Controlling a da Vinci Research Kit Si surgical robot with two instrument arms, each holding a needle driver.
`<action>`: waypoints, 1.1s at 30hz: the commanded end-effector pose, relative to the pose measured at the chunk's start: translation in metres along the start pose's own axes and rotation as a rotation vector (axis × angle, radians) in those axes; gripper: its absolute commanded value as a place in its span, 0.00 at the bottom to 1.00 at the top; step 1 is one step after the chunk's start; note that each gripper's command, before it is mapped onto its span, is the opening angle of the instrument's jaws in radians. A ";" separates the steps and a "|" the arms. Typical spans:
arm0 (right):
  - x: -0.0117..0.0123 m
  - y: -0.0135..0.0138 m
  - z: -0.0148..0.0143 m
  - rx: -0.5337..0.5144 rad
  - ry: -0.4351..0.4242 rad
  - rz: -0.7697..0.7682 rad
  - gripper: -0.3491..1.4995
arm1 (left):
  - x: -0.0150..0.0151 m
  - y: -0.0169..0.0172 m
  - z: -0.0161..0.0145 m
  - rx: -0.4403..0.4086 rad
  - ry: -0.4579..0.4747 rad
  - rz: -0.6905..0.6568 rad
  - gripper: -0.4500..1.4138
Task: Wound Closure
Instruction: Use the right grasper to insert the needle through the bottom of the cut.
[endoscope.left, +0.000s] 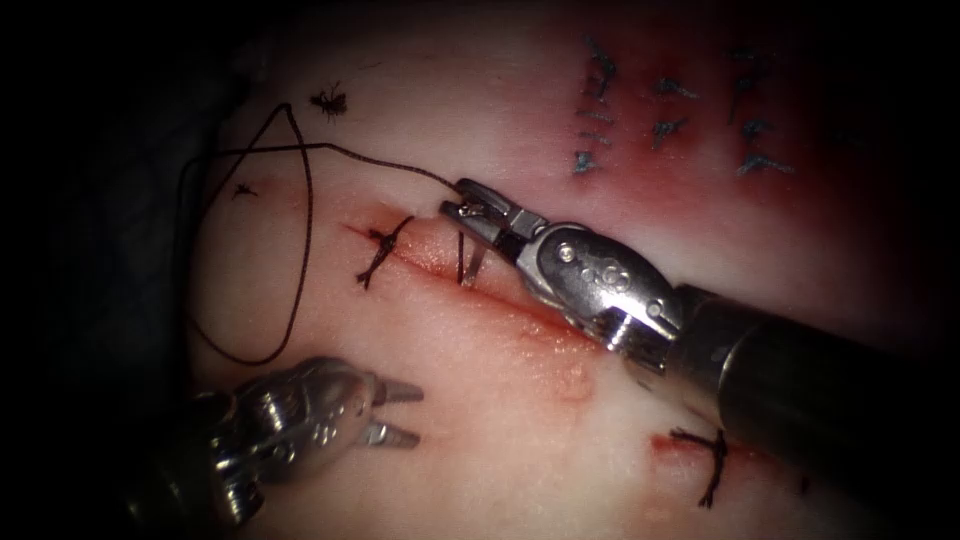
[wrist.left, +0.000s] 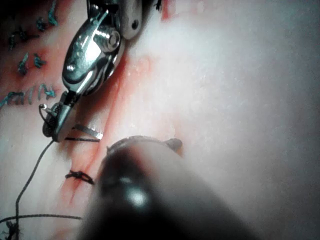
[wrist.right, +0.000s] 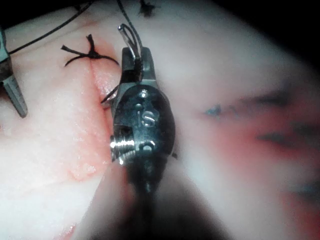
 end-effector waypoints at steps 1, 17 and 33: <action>-0.0001 0.0000 0.0008 0.002 0.005 0.026 0.00 | 0.0004 -0.0008 0.0012 0.008 0.014 -0.001 0.32; 0.0000 0.0005 0.0006 0.037 -0.025 0.093 0.00 | -0.0017 -0.0027 0.0029 0.018 0.039 -0.022 0.32; -0.0010 -0.0012 0.0015 0.118 -0.096 0.273 0.00 | -0.0035 -0.0024 0.0032 0.017 0.070 -0.028 0.31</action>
